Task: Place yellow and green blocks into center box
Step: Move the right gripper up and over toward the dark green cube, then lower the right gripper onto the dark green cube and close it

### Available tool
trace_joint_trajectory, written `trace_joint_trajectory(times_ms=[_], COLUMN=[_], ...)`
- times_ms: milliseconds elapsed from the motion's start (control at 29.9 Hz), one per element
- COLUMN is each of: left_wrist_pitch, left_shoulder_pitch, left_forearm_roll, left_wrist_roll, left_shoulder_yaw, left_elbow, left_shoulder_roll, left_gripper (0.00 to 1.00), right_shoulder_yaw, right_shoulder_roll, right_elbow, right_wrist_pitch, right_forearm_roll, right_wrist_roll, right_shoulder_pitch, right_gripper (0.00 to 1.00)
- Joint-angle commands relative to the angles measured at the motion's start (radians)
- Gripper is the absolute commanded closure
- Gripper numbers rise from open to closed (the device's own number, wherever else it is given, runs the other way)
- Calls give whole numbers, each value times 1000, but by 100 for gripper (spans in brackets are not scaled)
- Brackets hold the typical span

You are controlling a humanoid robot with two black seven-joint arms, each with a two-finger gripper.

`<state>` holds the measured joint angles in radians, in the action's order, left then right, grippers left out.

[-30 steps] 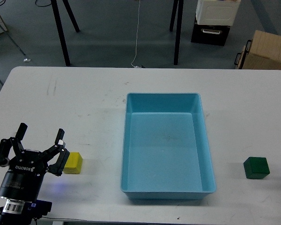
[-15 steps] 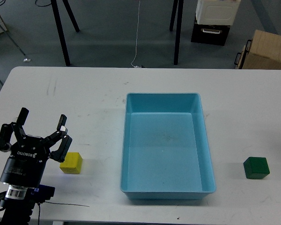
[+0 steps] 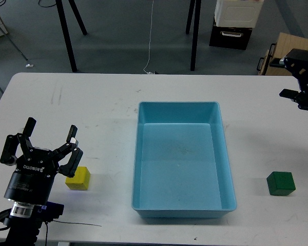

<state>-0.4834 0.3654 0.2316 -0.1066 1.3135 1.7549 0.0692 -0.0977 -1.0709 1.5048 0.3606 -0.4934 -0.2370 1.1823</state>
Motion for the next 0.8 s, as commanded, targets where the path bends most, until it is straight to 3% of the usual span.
trace_joint_trajectory(times_ms=[0,100,268,770], left_wrist_pitch=[2,5,5,3], left_shoulder_pitch=[0,0,4,9], left_forearm_roll=[-14,-29,-54,-89], left_wrist_roll=[2,2,2,4], left_shoulder_yaw=[-4,-4,-4,-8], left_elbow=[1,1,0,-3], left_shoulder_roll=[-2,-18,-28,-34], left_gripper=[0,0,0,0], right_shoulder_yaw=[307,462,561,556], right_shoulder_roll=[35,74,88,121], right_elbow=[12,60,95,101], right_wrist_pitch=[109,127,127,58], right_forearm_roll=[-115,-250,-402,-401], right_wrist_roll=[-93,-107,-107,-105], right_shoulder_pitch=[245,313,284,119], right_gripper=[0,0,0,0])
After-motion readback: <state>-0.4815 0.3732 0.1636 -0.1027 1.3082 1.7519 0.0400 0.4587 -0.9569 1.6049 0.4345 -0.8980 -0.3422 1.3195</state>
